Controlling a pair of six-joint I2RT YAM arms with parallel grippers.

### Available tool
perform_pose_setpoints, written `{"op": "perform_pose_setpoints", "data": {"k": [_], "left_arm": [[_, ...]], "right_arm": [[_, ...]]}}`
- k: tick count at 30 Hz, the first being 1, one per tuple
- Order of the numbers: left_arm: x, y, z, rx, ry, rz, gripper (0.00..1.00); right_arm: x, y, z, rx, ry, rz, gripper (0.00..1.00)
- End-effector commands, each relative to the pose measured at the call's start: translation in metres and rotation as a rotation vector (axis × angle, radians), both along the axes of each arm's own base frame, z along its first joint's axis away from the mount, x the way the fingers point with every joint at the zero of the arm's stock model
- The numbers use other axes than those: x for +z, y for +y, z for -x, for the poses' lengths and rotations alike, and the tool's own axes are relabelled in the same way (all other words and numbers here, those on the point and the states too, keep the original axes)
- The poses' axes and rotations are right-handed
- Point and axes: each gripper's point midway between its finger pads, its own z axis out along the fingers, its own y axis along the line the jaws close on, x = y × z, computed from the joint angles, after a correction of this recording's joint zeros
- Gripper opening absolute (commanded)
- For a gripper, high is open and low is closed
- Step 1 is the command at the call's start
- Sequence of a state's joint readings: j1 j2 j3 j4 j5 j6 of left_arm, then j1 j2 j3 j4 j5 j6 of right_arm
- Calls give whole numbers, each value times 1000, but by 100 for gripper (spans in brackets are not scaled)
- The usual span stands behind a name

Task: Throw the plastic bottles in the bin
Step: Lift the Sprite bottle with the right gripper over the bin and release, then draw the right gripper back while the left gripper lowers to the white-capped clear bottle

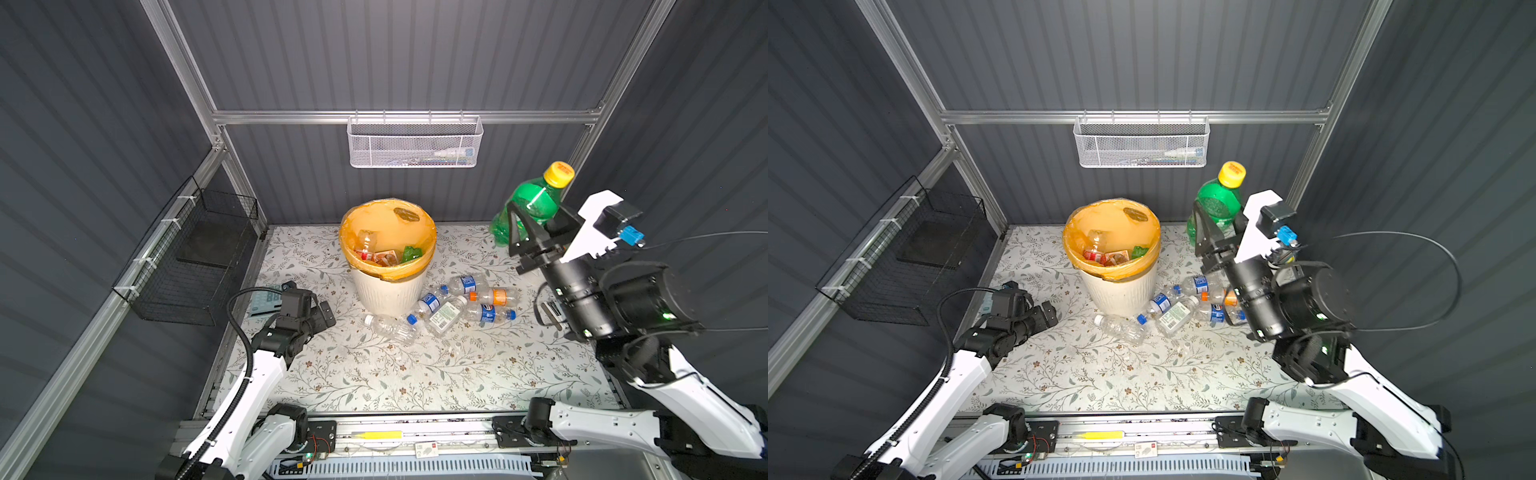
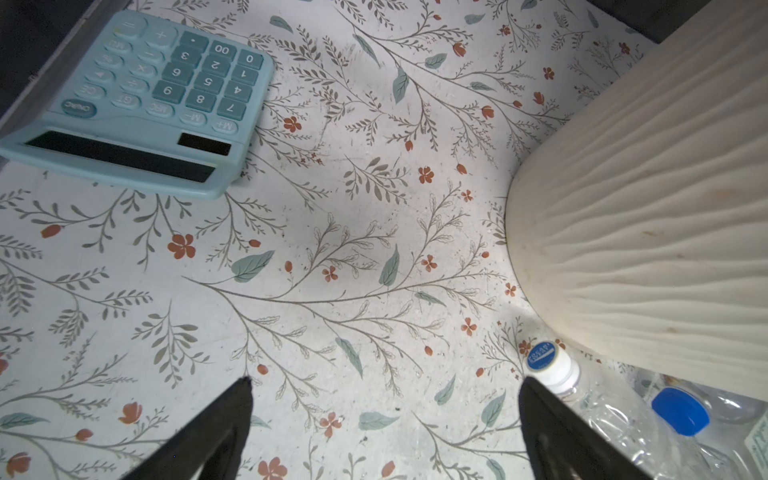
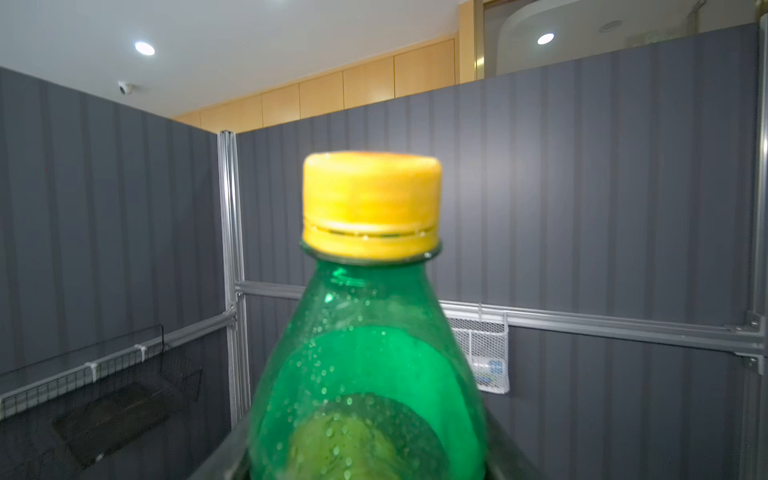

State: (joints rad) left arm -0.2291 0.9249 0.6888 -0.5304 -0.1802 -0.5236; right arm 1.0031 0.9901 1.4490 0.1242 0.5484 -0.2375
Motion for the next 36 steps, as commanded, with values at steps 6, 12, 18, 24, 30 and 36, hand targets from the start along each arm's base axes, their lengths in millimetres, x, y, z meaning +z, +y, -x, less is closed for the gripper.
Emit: {"op": "perform_pose_setpoints", "data": {"k": [6, 12, 18, 24, 30, 36], "left_arm": [[-1, -14, 1, -3, -6, 116, 100], [7, -11, 7, 10, -22, 125, 100], [25, -13, 16, 20, -86, 187, 100], [36, -16, 30, 47, -117, 272, 100], [28, -36, 37, 55, -88, 389, 100], [11, -80, 44, 36, -49, 393, 100]], "right_arm": [[-168, 170, -130, 397, 625, 285, 75], [-169, 126, -162, 97, 722, 322, 99], [-103, 53, -116, 19, 450, 85, 99], [-157, -18, -84, -109, 513, -20, 99], [-264, -74, -58, -249, 702, -70, 99], [-346, -112, -29, -338, 832, -151, 99]]}}
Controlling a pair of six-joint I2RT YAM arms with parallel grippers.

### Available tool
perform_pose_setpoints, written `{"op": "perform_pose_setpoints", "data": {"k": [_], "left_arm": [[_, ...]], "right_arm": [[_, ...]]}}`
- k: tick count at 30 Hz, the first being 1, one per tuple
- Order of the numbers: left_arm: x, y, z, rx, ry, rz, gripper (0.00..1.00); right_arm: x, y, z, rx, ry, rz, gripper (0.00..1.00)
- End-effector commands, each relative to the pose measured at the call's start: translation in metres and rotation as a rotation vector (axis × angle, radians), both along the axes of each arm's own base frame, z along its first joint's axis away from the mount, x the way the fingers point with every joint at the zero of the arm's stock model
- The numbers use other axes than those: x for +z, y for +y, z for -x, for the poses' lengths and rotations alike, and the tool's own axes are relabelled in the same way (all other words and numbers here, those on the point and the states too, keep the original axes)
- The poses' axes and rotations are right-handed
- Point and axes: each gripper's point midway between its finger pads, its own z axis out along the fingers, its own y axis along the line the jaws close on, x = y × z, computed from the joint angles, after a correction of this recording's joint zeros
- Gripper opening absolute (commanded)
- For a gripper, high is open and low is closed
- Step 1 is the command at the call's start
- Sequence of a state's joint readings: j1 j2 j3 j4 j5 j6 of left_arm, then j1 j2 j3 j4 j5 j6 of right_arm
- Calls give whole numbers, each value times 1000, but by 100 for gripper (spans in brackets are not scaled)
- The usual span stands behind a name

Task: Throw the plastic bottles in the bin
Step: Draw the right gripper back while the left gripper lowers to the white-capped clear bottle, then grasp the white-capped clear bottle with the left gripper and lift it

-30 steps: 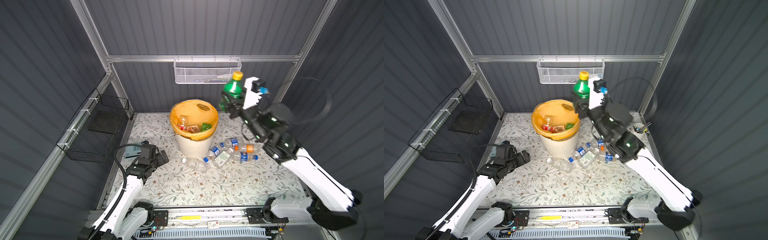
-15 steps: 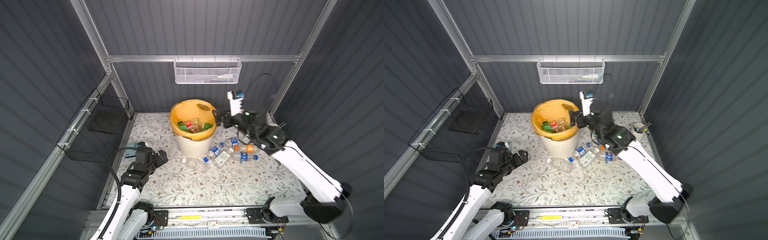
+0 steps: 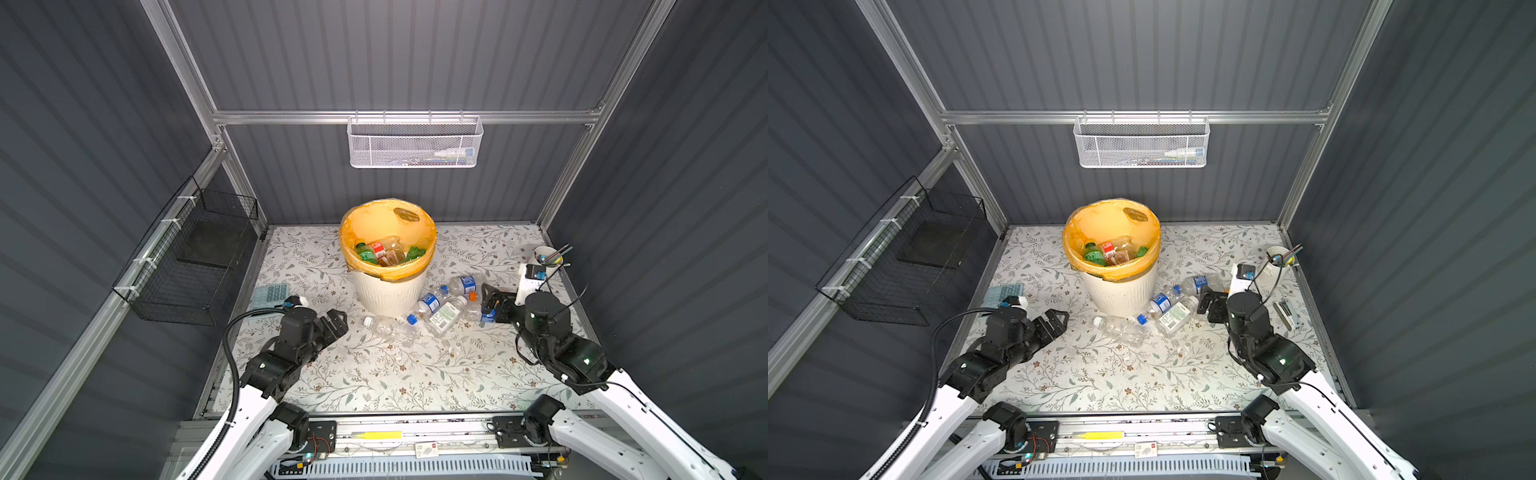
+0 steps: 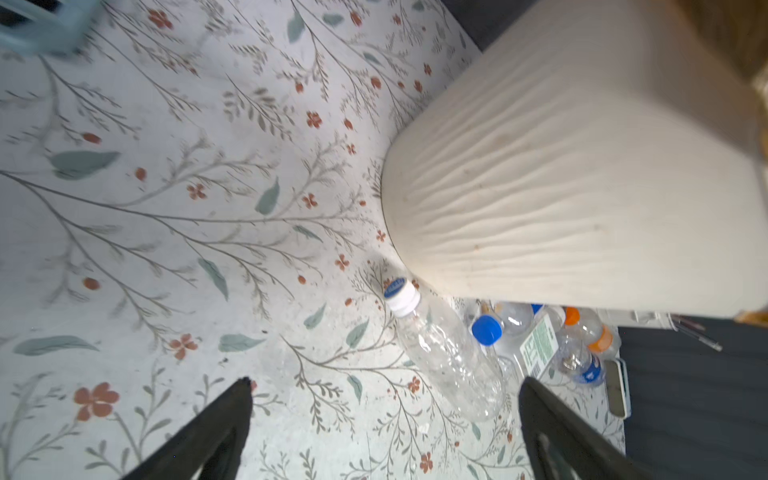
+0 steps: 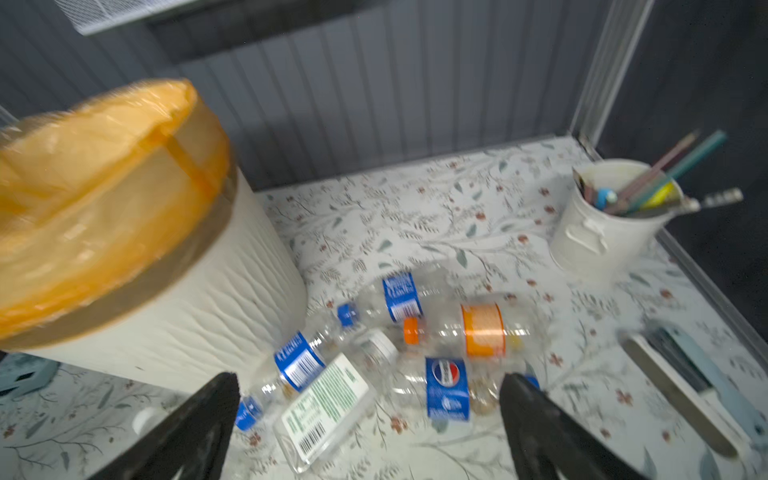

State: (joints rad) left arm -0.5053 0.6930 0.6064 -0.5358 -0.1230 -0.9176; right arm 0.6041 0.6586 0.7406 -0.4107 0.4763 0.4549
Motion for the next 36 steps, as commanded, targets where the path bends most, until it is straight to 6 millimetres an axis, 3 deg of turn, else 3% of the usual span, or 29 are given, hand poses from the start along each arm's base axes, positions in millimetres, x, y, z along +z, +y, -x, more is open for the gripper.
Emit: {"op": "perform_pose_setpoints", "data": {"k": [1, 6, 13, 24, 31, 36], "left_arm": [[-13, -18, 0, 65, 29, 31, 100], [-26, -68, 4, 17, 37, 38, 100], [-60, -114, 1, -6, 157, 95, 100], [-77, -136, -24, 83, 189, 87, 100], [-103, -147, -26, 115, 277, 68, 99], [-124, -142, -22, 163, 325, 62, 91]], "right_arm": [[-16, -24, 15, -108, 16, -97, 99], [-51, -30, 27, -111, 53, -143, 99], [-71, -28, 28, -82, 95, -133, 99], [-83, -28, 18, -49, 144, -123, 99], [-89, -33, 14, -54, 166, -134, 99], [-92, -36, 16, -54, 181, -141, 99]]}}
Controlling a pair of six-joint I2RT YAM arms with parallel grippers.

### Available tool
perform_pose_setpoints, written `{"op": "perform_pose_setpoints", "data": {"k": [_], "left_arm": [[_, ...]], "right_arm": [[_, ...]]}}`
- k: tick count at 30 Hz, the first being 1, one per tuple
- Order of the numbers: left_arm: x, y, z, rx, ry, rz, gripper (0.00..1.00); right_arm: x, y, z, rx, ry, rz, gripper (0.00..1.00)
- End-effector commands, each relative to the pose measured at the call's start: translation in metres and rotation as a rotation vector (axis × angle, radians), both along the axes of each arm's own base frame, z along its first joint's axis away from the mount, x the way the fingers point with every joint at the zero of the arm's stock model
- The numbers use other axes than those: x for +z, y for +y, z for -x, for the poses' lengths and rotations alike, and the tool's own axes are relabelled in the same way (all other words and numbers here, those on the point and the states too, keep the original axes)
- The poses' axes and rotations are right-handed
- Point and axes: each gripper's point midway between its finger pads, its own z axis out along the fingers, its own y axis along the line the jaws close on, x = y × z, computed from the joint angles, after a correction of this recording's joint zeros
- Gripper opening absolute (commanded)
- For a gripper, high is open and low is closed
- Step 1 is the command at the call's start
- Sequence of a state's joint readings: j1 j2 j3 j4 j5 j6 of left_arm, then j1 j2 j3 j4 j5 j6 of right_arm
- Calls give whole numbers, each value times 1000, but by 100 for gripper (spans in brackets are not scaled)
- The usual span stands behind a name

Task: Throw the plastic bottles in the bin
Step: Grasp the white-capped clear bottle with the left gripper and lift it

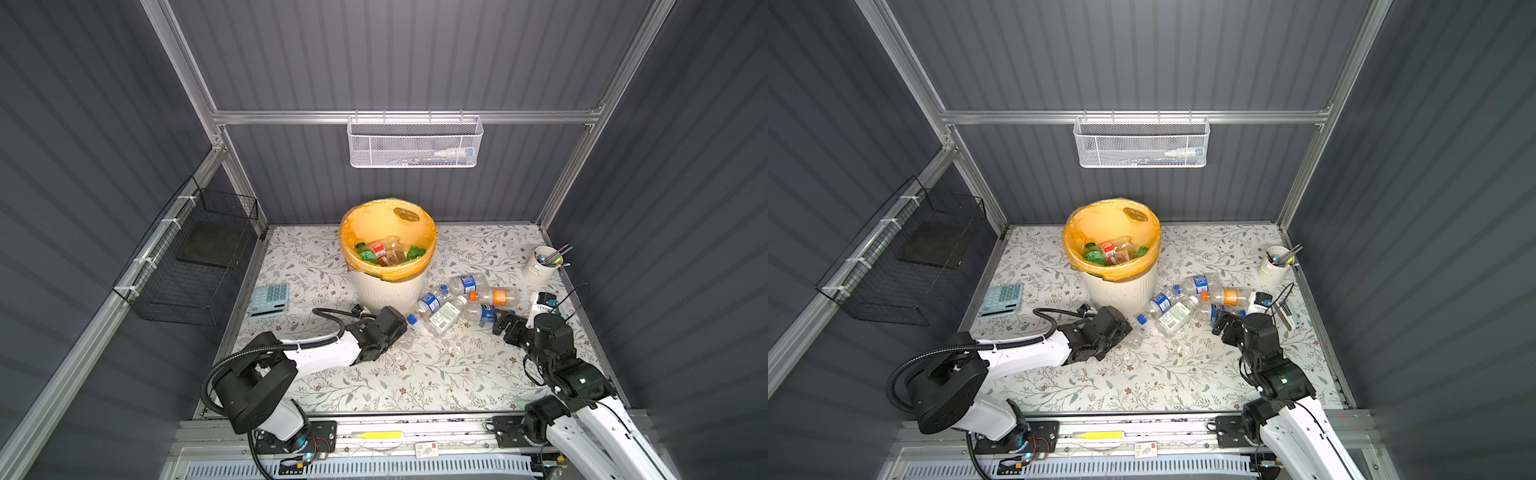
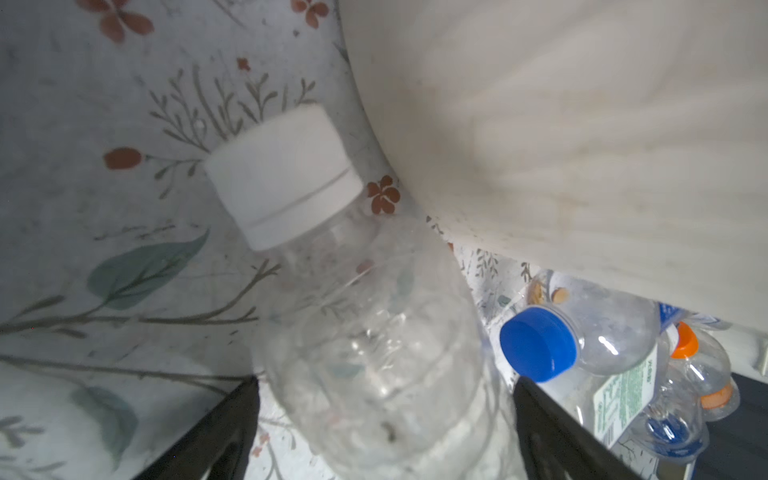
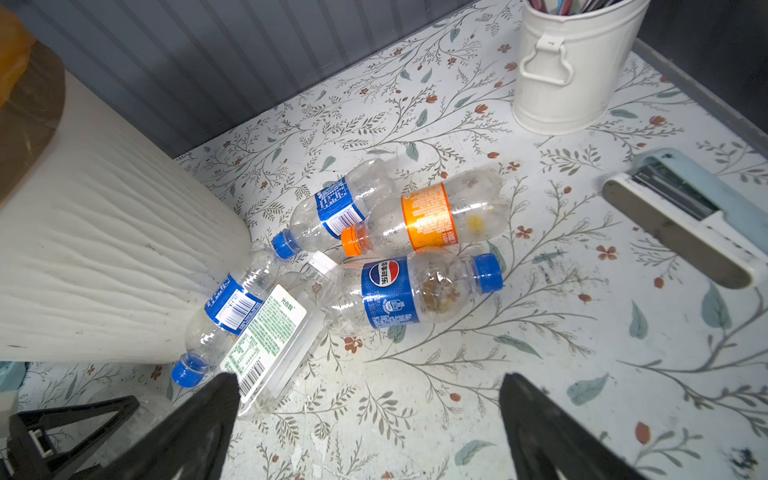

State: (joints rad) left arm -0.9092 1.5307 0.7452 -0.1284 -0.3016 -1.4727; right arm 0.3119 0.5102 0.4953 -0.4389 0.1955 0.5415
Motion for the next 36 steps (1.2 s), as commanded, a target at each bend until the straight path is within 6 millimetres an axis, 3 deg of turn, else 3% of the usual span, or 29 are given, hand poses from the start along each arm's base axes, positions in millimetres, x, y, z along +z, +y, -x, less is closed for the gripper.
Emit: {"op": "perform_pose_setpoints", "data": {"k": [1, 7, 11, 15, 18, 21, 24, 27, 32, 34, 36], "left_arm": [[-9, 2, 4, 55, 42, 14, 88], [-20, 15, 11, 118, 47, 49, 65], [-13, 25, 11, 117, 8, 35, 56], [10, 33, 6, 104, -66, 4, 52], [42, 41, 0, 45, -164, -53, 50], [92, 52, -6, -28, -282, -147, 50], [160, 78, -10, -52, -437, -266, 49], [245, 112, -8, -34, -636, -369, 49], [396, 162, 18, -1, -1021, -445, 48], [445, 168, 31, -22, -1169, -437, 48], [478, 165, 38, -53, -1275, -435, 47]], "right_arm": [[-3, 2, 2, 25, 6, -5, 99], [-8, 2, 6, 29, 26, -16, 99], [-10, 2, 7, 28, 31, -28, 99], [-7, 5, 6, 31, 27, -48, 99], [-3, 10, 4, 51, 25, -70, 99], [3, 14, 1, 62, 23, -83, 99], [11, 16, -2, 66, 11, -97, 99], [23, 17, -4, 68, -11, -107, 99], [42, 18, -8, 65, -45, -115, 99], [49, 18, -10, 65, -56, -120, 99], [55, 19, -12, 66, -67, -130, 99]]}}
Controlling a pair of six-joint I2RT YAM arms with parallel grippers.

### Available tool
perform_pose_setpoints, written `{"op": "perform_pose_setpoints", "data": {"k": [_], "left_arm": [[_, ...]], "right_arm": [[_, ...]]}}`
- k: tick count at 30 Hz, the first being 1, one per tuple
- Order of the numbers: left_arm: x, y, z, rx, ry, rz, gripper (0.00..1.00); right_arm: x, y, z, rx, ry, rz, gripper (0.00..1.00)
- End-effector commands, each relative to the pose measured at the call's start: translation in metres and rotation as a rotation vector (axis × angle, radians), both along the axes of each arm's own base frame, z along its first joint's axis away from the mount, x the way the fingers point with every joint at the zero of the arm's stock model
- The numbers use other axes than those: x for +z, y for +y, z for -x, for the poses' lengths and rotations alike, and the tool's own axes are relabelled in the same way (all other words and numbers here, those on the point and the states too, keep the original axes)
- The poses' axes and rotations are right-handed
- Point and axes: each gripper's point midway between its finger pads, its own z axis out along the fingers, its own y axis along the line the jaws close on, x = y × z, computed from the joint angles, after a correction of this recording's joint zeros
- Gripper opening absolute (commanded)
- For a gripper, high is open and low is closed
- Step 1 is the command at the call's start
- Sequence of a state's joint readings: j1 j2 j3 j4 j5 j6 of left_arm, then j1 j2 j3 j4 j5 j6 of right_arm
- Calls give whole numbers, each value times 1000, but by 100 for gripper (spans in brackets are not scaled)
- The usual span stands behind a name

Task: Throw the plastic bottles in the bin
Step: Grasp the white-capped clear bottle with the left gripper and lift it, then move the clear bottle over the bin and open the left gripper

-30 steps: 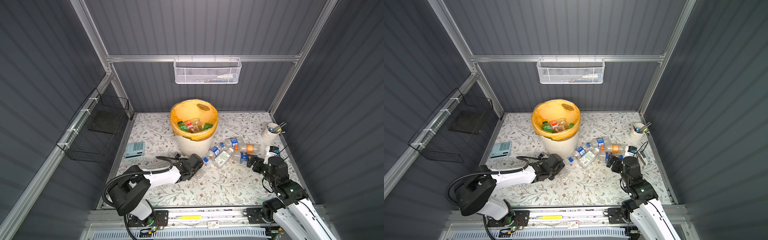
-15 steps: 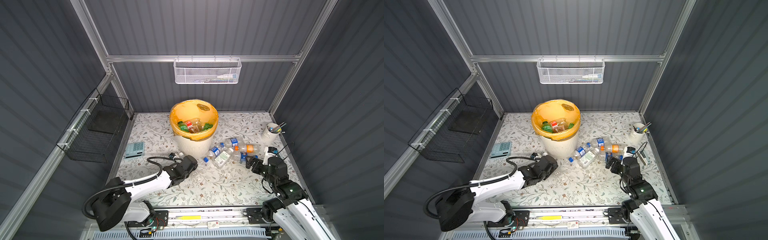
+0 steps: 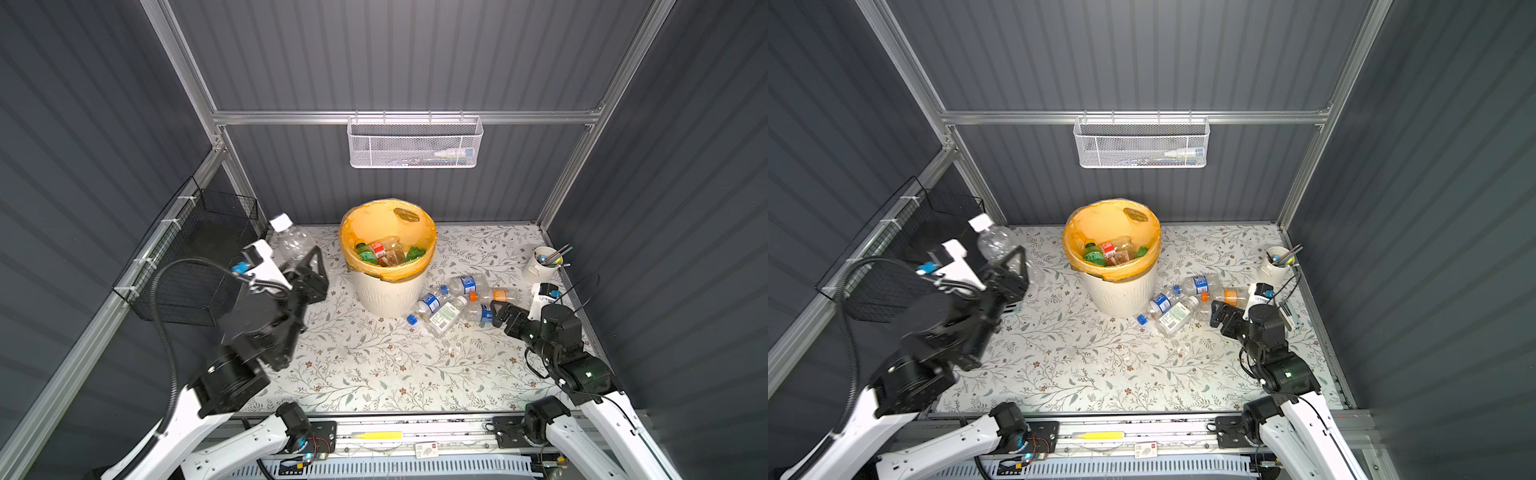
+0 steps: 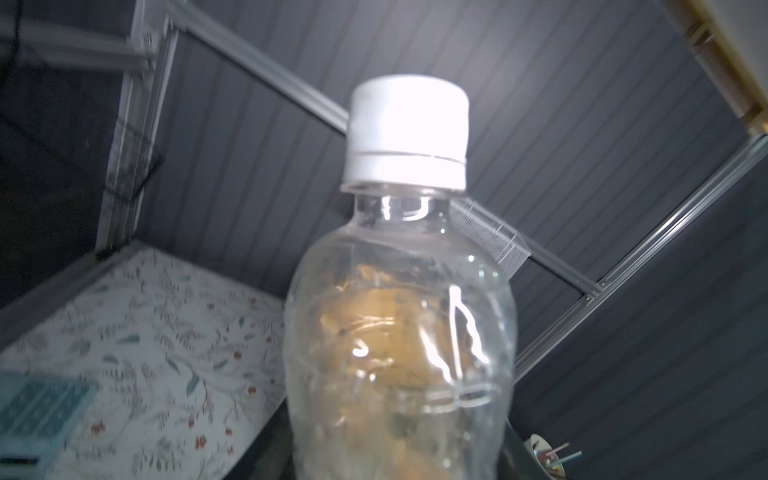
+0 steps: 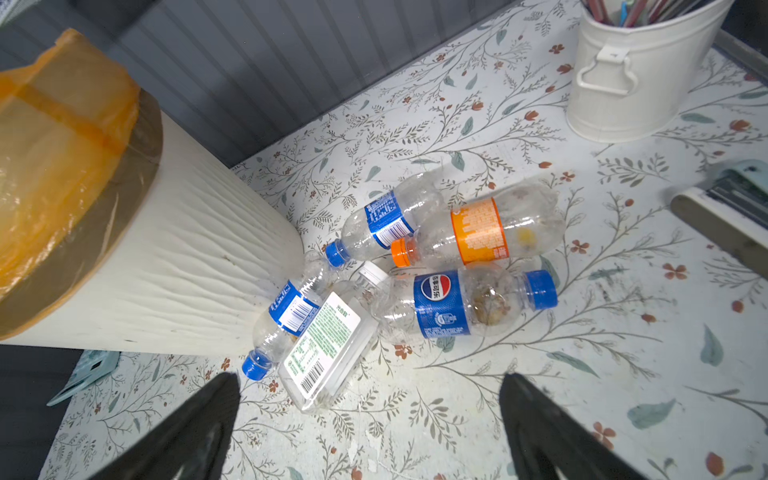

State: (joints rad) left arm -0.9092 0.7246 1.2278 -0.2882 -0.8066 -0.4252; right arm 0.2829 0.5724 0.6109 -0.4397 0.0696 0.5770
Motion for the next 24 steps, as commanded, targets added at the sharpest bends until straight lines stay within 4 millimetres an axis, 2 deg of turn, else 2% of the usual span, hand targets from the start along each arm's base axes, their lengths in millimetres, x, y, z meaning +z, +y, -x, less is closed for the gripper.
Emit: {"op": "perform_pose_setpoints", "data": {"k": [1, 3, 6, 9, 10, 11, 12, 13, 14, 15, 17, 20, 22, 24], "left_arm": [[47, -7, 4, 5, -173, -236, 47], [53, -25, -6, -14, -181, -282, 49], [31, -77, -36, -87, -137, -362, 53], [-20, -148, -75, -250, -6, -429, 58], [-35, -169, -89, -324, 67, -422, 63], [-58, -187, -104, -400, 154, -422, 73], [-77, -195, -115, -434, 242, -415, 79], [-96, -199, -127, -438, 333, -420, 84], [-103, -196, -133, -410, 377, -432, 91], [-97, -189, -135, -373, 369, -434, 99], [-69, -173, -129, -322, 264, -387, 100], [-24, -140, -108, -252, 102, -300, 100], [-10, -125, -97, -222, 64, -282, 100], [-5, -118, -89, -223, 51, -278, 100]], "right_arm": [[20, 3, -4, 5, -42, -33, 99], [23, 5, -4, 7, -45, -47, 99], [24, 8, -3, 20, -46, -69, 99], [24, 12, -2, 42, -37, -78, 99], [24, 14, -2, 51, -30, -76, 99], [24, 14, -1, 59, -20, -68, 99], [25, 14, 0, 63, -9, -60, 99], [25, 14, 1, 67, 1, -48, 99], [27, 13, 3, 68, 4, -35, 99], [29, 11, 5, 63, 4, -24, 99], [32, 2, 9, 33, -7, -1, 99], [30, -8, 15, -14, -20, 8, 99], [26, -12, 18, -42, -12, 5, 99], [18, -17, 19, -73, 8, 2, 99]]}}
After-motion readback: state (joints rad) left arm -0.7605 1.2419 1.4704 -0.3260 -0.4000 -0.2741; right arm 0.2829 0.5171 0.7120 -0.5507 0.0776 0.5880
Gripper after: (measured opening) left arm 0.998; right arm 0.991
